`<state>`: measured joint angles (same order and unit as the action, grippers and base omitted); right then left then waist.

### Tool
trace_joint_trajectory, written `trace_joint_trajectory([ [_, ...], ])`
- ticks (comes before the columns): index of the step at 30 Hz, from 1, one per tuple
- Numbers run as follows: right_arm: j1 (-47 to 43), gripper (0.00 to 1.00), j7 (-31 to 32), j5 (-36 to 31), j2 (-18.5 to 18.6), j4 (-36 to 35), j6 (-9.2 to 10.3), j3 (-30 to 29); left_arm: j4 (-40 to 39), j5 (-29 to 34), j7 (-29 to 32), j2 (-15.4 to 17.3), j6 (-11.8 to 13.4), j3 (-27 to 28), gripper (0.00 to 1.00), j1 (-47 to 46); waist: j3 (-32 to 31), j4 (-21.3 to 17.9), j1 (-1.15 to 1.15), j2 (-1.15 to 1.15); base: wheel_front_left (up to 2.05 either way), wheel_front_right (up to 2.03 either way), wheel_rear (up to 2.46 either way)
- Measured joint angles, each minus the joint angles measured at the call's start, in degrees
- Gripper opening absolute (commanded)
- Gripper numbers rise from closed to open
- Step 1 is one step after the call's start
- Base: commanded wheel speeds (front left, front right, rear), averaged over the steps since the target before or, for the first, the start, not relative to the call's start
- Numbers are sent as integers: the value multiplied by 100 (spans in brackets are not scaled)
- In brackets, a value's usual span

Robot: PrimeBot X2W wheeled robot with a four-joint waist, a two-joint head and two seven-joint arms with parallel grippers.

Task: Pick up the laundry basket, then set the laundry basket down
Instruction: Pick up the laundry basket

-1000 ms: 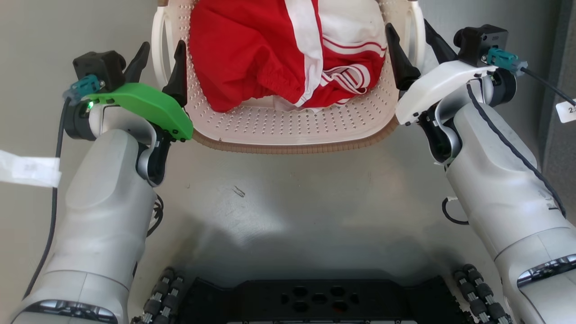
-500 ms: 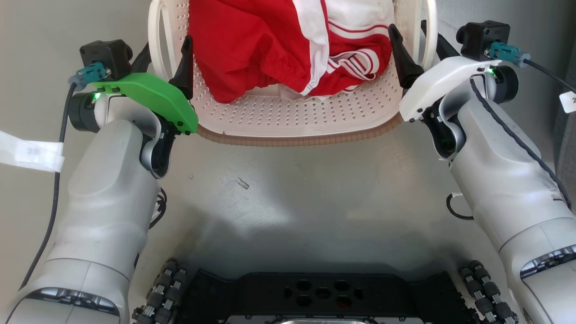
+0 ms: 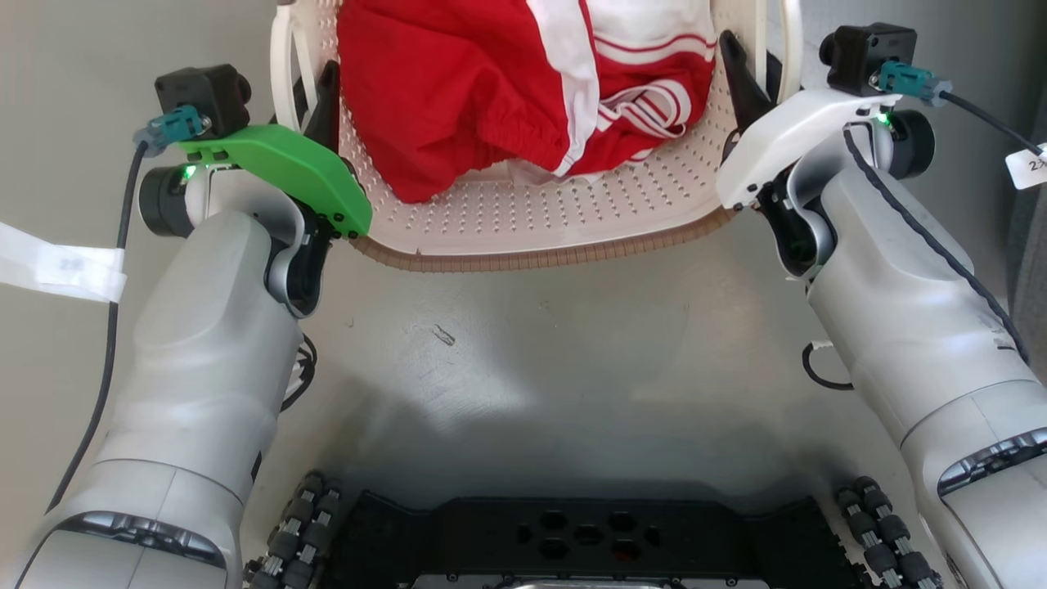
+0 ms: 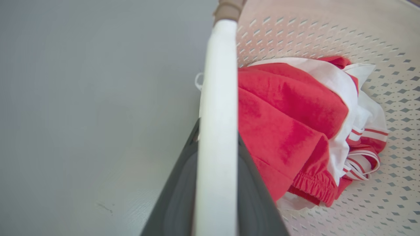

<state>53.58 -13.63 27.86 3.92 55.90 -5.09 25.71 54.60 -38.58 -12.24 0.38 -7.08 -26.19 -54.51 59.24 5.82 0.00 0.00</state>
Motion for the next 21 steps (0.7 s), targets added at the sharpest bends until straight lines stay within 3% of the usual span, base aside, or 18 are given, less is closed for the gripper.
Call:
trace_joint_trajectory([
  [21, -16, 0, -45, 308, -1, 302, -20, 287, 231, -413, -51, 3, 0, -366, 0, 51, -607, -31, 0, 0, 0, 0, 0],
])
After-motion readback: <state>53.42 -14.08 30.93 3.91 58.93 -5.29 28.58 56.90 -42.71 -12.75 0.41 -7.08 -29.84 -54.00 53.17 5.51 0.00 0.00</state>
